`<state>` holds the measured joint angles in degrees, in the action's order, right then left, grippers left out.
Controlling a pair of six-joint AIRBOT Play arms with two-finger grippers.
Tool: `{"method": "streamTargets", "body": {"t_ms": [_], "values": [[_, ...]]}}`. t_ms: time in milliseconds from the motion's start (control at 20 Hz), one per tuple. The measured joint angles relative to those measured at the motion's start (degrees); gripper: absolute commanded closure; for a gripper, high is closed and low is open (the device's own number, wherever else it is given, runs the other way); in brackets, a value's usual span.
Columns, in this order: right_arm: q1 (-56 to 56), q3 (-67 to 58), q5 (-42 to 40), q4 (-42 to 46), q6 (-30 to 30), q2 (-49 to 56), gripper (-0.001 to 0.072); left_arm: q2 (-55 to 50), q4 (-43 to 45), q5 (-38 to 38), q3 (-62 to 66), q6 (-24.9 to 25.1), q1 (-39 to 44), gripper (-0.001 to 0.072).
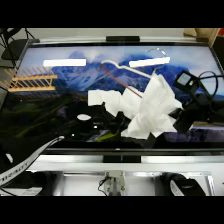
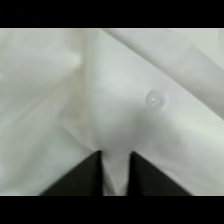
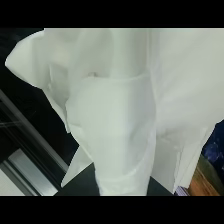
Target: Fold the shirts.
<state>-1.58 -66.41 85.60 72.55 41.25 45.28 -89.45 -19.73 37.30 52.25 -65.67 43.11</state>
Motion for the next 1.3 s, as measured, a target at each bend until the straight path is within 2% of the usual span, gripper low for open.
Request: {"method": "streamTargets", "body": {"t_ms": [200, 350, 550, 700, 850, 1000, 1100, 1250, 1300], "values": [[0.0, 0.0, 1.4, 1.7, 1.0, 0.0, 0.0658, -0.1, -4.6, -0.6, 0.0, 6.1, 0.0, 0.0656], [0.0, 0.0, 2.0, 2.9, 1.9, -0.7, 0.0658, 3.1, -4.2, -1.8, 0.0, 11.0, -4.3, 0.0656], [0.0, 0.0, 2.0, 2.3, 3.6, -1.7, 0.0658, 11.2, 5.9, -2.2, 0.0, 13.2, -14.3, 0.0657], [0.0, 0.0, 2.7, -1.7, 6.8, -2.0, 0.0658, 17.1, 17.1, 0.7, 0.0, 11.1, -18.8, 0.0658], [0.0, 1.1, 5.8, -4.1, 11.9, -2.1, 0.0659, 21.9, 34.5, 4.2, 0.0, 4.3, -17.5, 0.0658], [0.0, 6.4, 11.0, -4.5, 17.0, -2.8, 0.0659, 25.0, 58.7, 8.0, -0.9, -9.0, -11.5, 0.0658], [0.0, 11.9, 12.4, -4.9, 18.9, -4.5, 0.0659, 25.8, 70.3, 8.9, -3.3, -16.9, -6.2, 0.0656], [-0.1, 18.6, 12.3, -4.8, 20.6, -7.6, 0.0659, 25.6, 78.8, 6.1, -7.7, -27.5, 2.3, 0.0644], [-0.1, 20.0, 11.6, -4.3, 20.7, -8.5, 0.0659, 25.1, 80.6, 4.8, -8.7, -30.6, 4.7, 0.0549]]}}
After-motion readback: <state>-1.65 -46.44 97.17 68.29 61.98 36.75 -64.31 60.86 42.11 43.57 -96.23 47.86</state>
